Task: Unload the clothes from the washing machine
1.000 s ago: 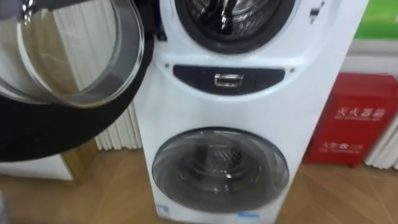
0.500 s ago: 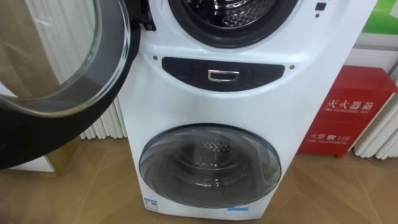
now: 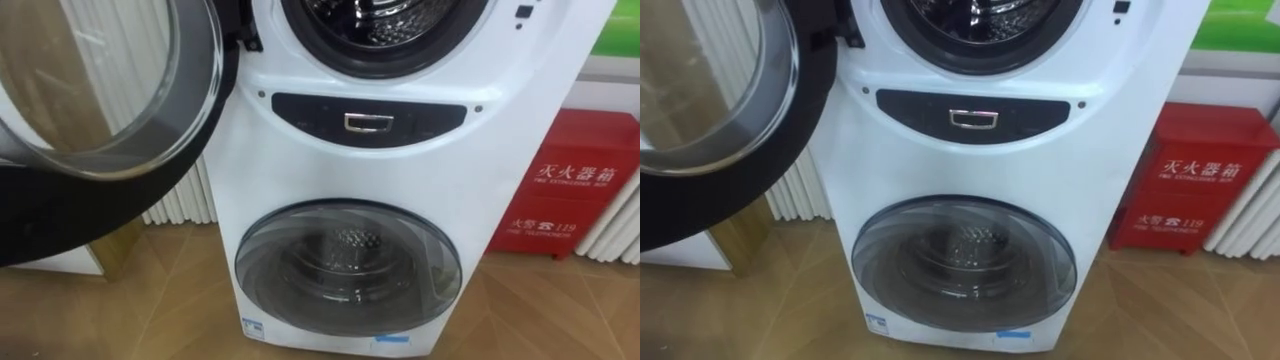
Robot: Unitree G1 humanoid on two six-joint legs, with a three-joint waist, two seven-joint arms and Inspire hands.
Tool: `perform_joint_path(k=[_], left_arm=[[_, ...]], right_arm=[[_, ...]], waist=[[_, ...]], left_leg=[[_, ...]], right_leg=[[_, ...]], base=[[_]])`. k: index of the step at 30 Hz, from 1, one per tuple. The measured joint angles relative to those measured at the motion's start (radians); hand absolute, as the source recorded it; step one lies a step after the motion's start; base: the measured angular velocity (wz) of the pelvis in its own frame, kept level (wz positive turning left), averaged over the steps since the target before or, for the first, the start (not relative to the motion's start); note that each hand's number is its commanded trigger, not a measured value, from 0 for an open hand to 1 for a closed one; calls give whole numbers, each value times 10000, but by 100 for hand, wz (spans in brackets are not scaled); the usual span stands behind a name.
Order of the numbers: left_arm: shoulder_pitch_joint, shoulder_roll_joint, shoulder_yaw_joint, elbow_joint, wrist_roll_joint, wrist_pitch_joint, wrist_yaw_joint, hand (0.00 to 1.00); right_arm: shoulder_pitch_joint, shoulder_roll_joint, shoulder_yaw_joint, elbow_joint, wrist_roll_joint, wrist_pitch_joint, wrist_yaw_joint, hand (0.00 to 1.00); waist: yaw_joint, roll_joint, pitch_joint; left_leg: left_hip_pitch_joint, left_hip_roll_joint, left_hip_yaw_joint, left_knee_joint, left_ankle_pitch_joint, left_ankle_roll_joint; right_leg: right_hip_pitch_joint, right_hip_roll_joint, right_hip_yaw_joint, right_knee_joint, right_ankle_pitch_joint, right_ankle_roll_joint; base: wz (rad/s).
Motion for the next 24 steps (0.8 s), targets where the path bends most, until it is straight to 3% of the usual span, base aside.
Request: perform_joint_path(k=[3,10,15,19,24], left_arm=[[-38,169,240,-1296,-10,-32,60,0],[-47,471,926,-4571,341,20,711,0],[-20,507,871,-5324,1397,419,1119,0],[-25,507,858,-5717,2177,474,1428,0],[-23,509,848,-6186,2749,802,1688,0]], right_arm=[[183,-99,-114,-82,26,-9,11,0],[506,-114,-834,-565,42,8,229,0],[527,-108,-895,-593,-92,23,281,0],[526,-107,-892,-605,-125,21,306,0],[778,-109,-895,-828,-338,24,397,0]], waist=[[12,127,-73],[-55,284,-46],[-89,167,0],[-108,36,-66],[-109,58,-45]], left_leg=[[-1,-7,-2,6,1,1],[-46,1,-40,-2,5,2],[-18,16,-117,-14,5,2],[-120,10,-144,-8,5,2],[-125,21,-316,-10,5,2]], right_leg=[[-11,-4,38,32,20,9],[-98,12,85,182,15,16],[1,7,-54,134,15,15],[-18,2,-82,11,20,8],[23,12,-136,2,20,8]], base=[[-4],[-3],[8],[5],[6]])
